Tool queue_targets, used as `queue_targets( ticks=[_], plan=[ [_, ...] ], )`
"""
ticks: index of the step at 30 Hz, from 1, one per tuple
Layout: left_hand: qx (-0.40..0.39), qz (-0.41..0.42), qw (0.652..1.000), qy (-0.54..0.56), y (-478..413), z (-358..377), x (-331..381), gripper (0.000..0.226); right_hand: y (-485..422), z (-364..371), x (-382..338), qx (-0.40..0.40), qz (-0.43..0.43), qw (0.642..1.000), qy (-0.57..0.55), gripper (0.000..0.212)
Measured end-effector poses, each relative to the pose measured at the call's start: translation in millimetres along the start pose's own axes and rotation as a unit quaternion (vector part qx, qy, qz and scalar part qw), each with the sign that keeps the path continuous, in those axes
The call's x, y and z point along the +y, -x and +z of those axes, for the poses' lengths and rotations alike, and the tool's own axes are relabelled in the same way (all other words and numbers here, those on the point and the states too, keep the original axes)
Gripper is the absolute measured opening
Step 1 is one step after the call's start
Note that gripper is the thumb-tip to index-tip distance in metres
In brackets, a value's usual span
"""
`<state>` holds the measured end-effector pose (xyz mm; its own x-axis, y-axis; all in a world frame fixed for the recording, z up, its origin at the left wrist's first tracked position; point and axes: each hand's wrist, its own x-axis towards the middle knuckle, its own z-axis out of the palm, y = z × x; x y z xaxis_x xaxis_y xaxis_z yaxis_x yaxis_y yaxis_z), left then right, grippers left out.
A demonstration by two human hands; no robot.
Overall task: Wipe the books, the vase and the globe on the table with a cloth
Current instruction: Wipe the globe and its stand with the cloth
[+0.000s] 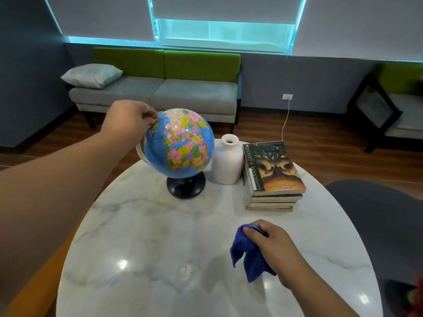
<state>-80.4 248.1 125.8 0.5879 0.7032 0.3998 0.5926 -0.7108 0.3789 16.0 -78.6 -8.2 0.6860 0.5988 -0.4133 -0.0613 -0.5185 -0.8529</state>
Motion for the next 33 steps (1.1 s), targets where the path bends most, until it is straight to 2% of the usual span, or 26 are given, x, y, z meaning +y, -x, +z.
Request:
queue_targets(
  ticks=[4,10,14,19,25,33],
  plan=[
    [-0.017,0.011,0.999,-0.029,-17.1,10.3,0.9,0.02,-2.9,-3.6,3.4,0.0,0.002,1.0,-0.004,0.013],
    [-0.045,-0.049,0.997,-0.048,-36.6,16.9,-0.5,0.023,-9.4,-7.7,5.0,0.007,0.004,1.0,-0.005,0.013],
    [-0.036,-0.063,0.996,-0.054,-39.7,19.3,-6.0,0.021,-14.5,-9.1,3.5,0.01,0.004,1.0,-0.009,0.012],
    [-0.038,-0.044,0.996,-0.062,-43.9,18.8,-10.6,0.02,-19.0,-5.8,2.2,0.005,0.004,1.0,-0.01,0.012],
    [-0.028,-0.003,0.99,-0.138,-41.6,21.6,-20.2,0.026,-19.1,-1.0,4.2,-0.002,0.007,1.0,-0.015,0.011],
    [-0.056,0.01,0.982,-0.18,-45.4,16.1,-16.2,0.027,-15.6,-4.5,13.7,0.004,0.018,1.0,-0.017,0.011]
  ],
)
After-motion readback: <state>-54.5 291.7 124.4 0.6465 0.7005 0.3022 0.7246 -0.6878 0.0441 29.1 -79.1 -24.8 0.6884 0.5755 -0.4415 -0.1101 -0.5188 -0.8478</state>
